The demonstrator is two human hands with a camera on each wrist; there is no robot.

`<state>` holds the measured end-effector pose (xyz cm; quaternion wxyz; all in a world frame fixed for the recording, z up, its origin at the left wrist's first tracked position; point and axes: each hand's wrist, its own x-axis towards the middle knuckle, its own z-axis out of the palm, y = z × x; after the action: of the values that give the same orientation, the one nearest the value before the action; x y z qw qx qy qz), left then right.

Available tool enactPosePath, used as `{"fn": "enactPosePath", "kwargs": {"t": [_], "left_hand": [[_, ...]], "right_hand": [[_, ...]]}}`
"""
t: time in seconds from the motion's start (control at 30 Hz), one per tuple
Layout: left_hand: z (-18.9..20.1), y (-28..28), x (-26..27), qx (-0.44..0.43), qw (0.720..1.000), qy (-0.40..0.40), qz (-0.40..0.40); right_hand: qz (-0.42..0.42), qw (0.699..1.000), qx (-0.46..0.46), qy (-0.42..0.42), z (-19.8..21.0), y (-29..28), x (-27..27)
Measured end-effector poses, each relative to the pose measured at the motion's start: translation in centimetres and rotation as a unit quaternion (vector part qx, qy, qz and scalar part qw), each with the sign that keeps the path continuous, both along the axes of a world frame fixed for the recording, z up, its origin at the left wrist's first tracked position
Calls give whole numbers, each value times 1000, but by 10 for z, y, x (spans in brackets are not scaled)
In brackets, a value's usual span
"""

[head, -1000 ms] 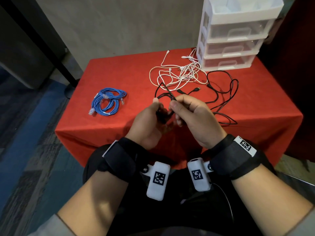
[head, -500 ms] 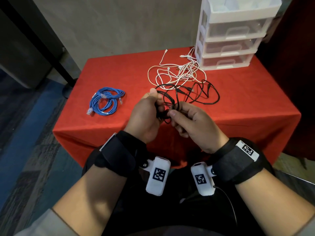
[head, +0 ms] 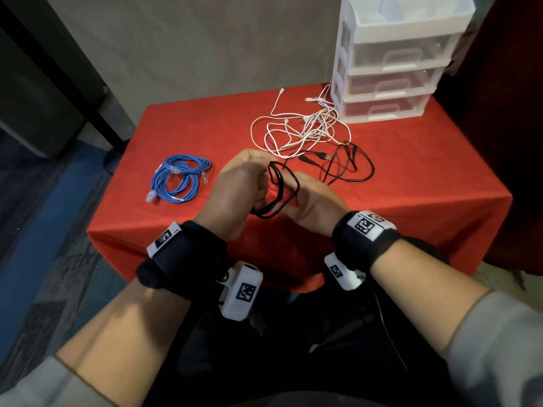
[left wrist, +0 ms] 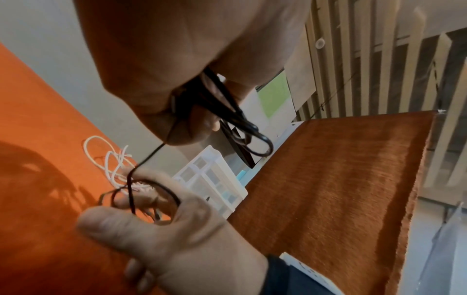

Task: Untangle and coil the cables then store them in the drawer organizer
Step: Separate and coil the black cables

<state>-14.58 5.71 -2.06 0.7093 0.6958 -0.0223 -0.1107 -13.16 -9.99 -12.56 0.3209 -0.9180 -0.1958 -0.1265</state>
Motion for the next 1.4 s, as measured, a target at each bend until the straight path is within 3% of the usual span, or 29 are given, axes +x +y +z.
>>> {"fn": "enactPosePath", "kwargs": {"t": [0.07,0.2,0.33,0.47,0.63,0.77,0.87,1.03,1.13,1.23,1.3,1.4], "left_hand": [[3,10,5,21,1000,-20,-1],[-4,53,28,83,994,-69,31],[-27,98,53,140,981,-54,120],[-40,144,73,89,975,0,203],[-52,155,71,70,973,31,216],[-51,123,62,36,985,25,164],[-44,99,56,46,988,-3,150],[-24,69,41,50,991,-67,109],[-12,51,27,61,993,-80,63],[-4,34,11,60,992,-115,3],[0,29,2,66,986,-152,-29],[2,33,-1,76,983,-160,-48]], "right_hand": [[-64,995,-67,35,7,-10,9],[-136,986,-86,43,26,-51,15],[-230,955,-183,43,43,-96,14],[-259,948,-156,102,55,-150,19],[-375,915,-71,128,55,-189,20],[-284,935,90,193,55,-172,25],[-267,938,16,222,67,-161,26],[-332,942,-44,24,86,-138,12],[-204,977,-19,-64,96,-84,-10],[-55,998,35,19,102,-25,-30],[29,986,130,102,98,2,-32],[63,975,172,128,98,16,-28]]}}
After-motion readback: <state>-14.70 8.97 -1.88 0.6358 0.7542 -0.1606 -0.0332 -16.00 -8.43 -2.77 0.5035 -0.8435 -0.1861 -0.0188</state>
